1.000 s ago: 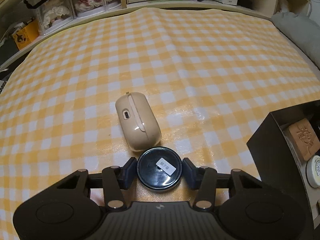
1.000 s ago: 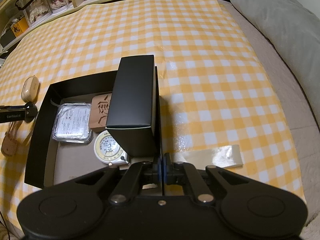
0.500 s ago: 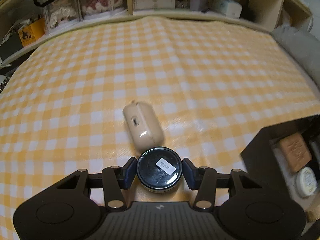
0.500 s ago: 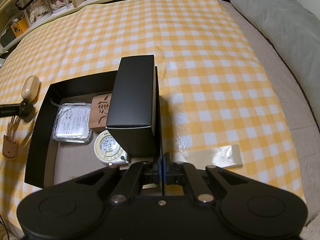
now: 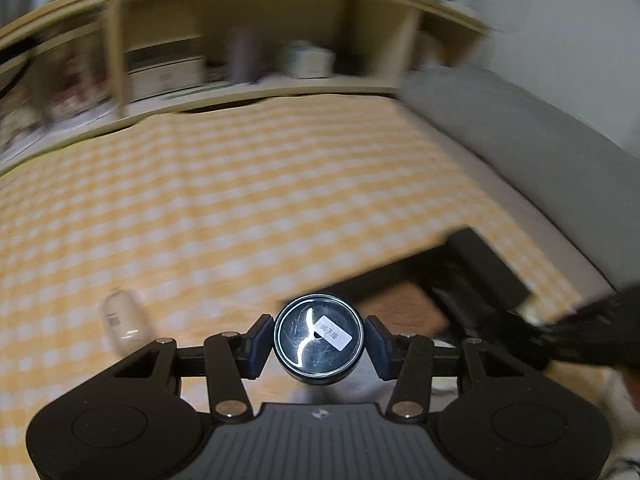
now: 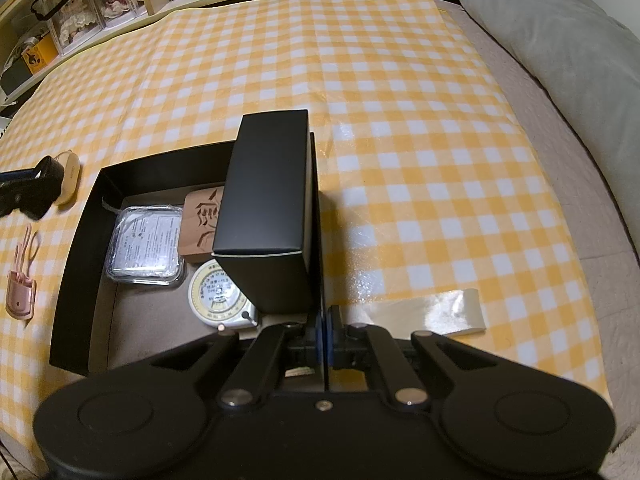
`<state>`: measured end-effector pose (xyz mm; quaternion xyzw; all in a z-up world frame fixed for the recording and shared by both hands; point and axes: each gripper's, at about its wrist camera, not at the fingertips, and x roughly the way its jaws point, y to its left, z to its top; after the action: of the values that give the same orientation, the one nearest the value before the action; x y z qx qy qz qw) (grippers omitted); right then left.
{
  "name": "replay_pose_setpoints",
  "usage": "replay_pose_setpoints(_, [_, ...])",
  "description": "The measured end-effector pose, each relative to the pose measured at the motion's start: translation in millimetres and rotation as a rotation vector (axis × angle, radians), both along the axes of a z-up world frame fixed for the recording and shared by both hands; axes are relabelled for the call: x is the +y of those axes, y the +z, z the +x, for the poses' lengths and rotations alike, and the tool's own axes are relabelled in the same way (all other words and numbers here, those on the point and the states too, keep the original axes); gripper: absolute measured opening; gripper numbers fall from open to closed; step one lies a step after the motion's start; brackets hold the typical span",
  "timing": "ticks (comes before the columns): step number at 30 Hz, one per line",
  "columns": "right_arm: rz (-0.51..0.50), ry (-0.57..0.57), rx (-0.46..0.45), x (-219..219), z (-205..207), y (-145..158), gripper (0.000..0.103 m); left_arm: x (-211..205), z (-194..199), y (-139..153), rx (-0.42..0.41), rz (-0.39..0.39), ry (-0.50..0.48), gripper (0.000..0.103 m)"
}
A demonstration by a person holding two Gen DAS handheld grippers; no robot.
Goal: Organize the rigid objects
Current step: 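Carry the black jar with the left gripper over the tray, then lower the jar into the tray and open the left gripper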
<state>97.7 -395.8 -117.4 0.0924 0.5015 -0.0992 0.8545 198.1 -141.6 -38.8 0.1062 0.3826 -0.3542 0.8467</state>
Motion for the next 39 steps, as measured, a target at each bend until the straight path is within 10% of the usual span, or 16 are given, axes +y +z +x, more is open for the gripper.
replay_pose_setpoints(8, [0.0, -0.001, -0.001, 0, 0, 0, 0.003, -42, -44, -30, 0.029, 0.098, -0.214, 0.05])
replay_pose_setpoints(28, [-0.007, 0.004, 0.003, 1, 0, -1, 0.003, -62, -36, -67, 0.077, 0.154, -0.2, 0.052])
replay_pose_setpoints(31, [-0.007, 0.003, 0.003, 1, 0, -1, 0.003, -62, -37, -67, 0.073, 0.159, -0.198, 0.069])
replay_pose_setpoints(39, [-0.008, 0.003, 0.003, 1, 0, -1, 0.003, -62, -41, -63, 0.074, 0.153, -0.214, 0.076])
